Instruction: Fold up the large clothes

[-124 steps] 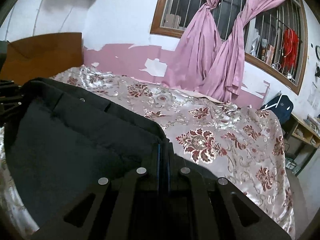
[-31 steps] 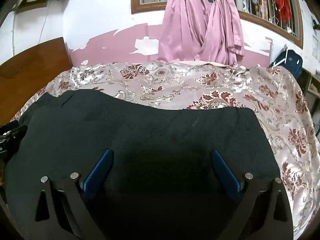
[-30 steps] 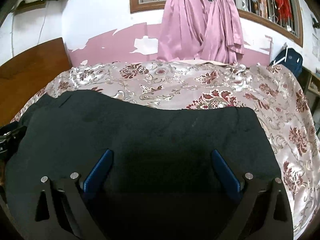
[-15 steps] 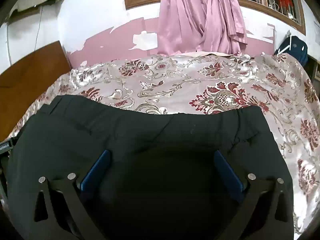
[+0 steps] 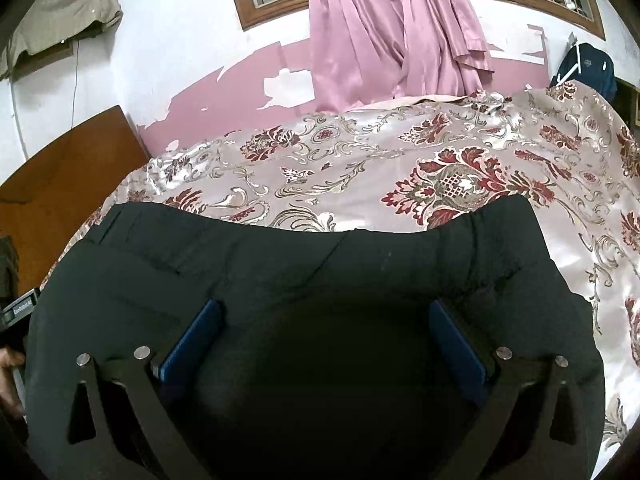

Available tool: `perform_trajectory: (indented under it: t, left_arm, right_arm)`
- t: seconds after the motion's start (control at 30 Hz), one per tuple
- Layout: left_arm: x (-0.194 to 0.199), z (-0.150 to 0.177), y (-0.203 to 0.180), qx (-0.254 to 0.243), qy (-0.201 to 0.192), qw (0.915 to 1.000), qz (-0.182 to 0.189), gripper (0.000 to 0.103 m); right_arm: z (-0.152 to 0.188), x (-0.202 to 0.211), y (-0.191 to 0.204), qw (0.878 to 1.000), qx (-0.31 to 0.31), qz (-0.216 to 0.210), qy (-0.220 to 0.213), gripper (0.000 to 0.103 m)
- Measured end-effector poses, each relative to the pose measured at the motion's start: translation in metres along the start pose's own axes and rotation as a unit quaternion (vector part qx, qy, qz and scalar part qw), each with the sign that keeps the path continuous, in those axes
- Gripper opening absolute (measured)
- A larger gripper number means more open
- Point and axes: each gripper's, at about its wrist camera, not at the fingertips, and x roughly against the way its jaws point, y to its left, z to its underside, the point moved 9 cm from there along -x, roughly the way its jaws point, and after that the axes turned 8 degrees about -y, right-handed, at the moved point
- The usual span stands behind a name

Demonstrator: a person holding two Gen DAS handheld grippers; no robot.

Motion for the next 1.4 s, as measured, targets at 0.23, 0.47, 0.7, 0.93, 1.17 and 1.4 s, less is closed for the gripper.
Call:
perform_trajectory:
  t: [0.23,0.47,0.7,0.93,1.17,1.4]
  left_arm:
    - [-0.0008,0.0001,-0.0002,-0.003,-0.004,1.0,-0.003,0.103]
    - [-0.0016,0.0005,-0.0007,-0.005,-0.005,1.0,-0.004,0.103]
    - [-0.0014,0.0006,-0.0002,-0.005,-0.005,1.0,-0.004,0.103]
    - [-0.0015,0.0007,-0.0002,-0.005,-0.005,1.0,-0.003,0.103]
    - [-0.0022,0.0016,0.0,-0.005,-0.004,1.0,-0.004,0.103]
    - [-0.0018,0.0011,-0.0002,-0.005,-0.004,1.0,-0.004,0.103]
  right_arm:
    - [0.0036,-0.0018,-0.0012,1.0,-0.002,0.001,-0.003,0.102]
    - [0.0053,-0.0031,-0.0006,1.0,-0.003,0.001,-0.002,0.102]
    - [0.0057,-0.0039,-0.0022,1.0,-0.003,0.004,0.003,0.102]
    - [0.0057,-0.0039,-0.0024,1.0,-0.003,0.004,0.003,0.102]
    - [0.0058,-0.0039,-0.0025,1.0,-0.003,0.004,0.004,0.102]
    - [0.0056,-0.0035,-0.0023,1.0,-0.003,0.005,0.004,0.102]
